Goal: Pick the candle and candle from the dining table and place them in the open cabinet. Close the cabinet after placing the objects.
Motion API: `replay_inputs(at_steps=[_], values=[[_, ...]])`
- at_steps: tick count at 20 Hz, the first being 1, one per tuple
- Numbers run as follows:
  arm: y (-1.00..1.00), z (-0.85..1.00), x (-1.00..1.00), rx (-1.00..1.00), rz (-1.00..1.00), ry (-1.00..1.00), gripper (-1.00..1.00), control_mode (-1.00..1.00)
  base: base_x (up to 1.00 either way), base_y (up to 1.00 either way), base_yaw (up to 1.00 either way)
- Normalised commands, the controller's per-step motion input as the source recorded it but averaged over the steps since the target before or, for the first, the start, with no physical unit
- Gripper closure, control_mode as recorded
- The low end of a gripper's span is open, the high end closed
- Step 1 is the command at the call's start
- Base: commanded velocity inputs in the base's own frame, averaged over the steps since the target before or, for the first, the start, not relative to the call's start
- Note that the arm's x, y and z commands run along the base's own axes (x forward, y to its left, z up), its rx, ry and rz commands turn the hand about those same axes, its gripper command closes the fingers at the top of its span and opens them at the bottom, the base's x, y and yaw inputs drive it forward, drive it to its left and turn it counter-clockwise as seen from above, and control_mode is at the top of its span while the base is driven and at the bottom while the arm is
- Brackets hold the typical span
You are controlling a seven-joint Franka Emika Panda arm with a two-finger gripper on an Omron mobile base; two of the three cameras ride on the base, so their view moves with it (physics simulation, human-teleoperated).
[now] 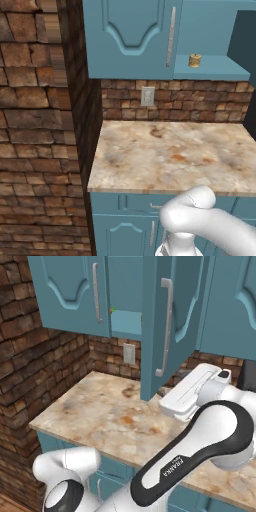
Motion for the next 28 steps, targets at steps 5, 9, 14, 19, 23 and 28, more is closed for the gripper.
replay_inputs(at_steps=[5,9,14,19,23,28], values=[[-0.03,0.0,0.55,0.0,0.02,0.0,-1.0,-1.0,0.0,0.0,0.0],[0.06,0.0,0.54,0.0,0.0,0.0,-1.0,-1.0,0.0,0.0,0.0],[0.33,0.0,0.39,-0.02,-0.09,0.0,-1.0,-1.0,0.0,0.0,0.0],[0.71,0.02,0.32,-0.11,-0.25,0.0,-1.0,-1.0,0.0,0.0,0.0],[0.75,0.0,0.24,-0.12,-0.33,0.0,-1.0,-1.0,0.0,0.0,0.0],[0.59,-0.05,0.53,-0.08,-0.29,0.0,-1.0,-1.0,0.0,0.0,0.0]])
